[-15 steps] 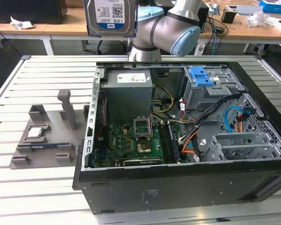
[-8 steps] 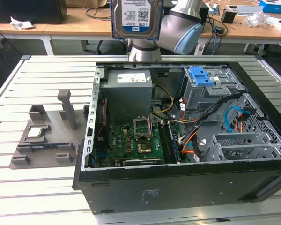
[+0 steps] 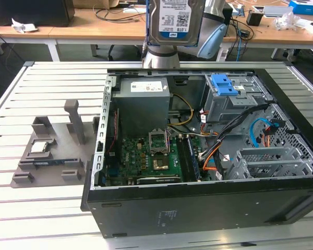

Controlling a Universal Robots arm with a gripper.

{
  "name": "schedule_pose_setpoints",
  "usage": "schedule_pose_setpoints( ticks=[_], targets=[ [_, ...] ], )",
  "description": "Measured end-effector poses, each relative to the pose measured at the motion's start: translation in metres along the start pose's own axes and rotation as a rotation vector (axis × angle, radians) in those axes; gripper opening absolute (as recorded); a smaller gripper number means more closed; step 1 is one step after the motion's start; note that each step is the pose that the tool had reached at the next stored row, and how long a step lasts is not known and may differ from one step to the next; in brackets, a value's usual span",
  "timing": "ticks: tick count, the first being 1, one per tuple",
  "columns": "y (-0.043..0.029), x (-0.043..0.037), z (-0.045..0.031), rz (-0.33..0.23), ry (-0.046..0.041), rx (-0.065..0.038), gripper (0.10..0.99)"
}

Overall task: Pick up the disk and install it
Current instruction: 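Pick up the disk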

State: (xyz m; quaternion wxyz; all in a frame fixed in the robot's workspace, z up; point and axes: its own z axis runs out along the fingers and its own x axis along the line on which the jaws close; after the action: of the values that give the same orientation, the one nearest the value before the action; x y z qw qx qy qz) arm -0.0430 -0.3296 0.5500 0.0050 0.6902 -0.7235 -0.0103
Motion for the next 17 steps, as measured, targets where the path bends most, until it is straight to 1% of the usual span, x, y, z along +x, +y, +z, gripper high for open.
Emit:
schedule_pose_setpoints(
  ticks=[2, 4, 5, 8, 9, 13, 16, 17],
  targets=[
    [-0.0147, -0.0007, 0.0011, 0.000, -0.0001, 0.000, 0.369],
    [-0.0235, -0.0011, 0.0017, 0.000, 0.0000, 0.000, 0.369],
    [-0.0299, -0.0014, 0.0021, 0.000, -0.0001, 0.000, 0.369],
    [-0.0449, -0.0020, 0.0030, 0.000, -0.0001, 0.000, 0.369],
    [-0.0539, -0.0025, 0.0034, 0.000, 0.0001, 0.000, 0.369],
    [-0.0730, -0.0034, 0.0045, 0.000, 0.0001, 0.000, 0.369],
    [-0.0842, -0.0035, 0.0055, 0.000, 0.0001, 0.000, 0.369],
    [-0.0872, -0.0020, 0.0061, 0.000, 0.0000, 0.000, 0.369]
  ],
)
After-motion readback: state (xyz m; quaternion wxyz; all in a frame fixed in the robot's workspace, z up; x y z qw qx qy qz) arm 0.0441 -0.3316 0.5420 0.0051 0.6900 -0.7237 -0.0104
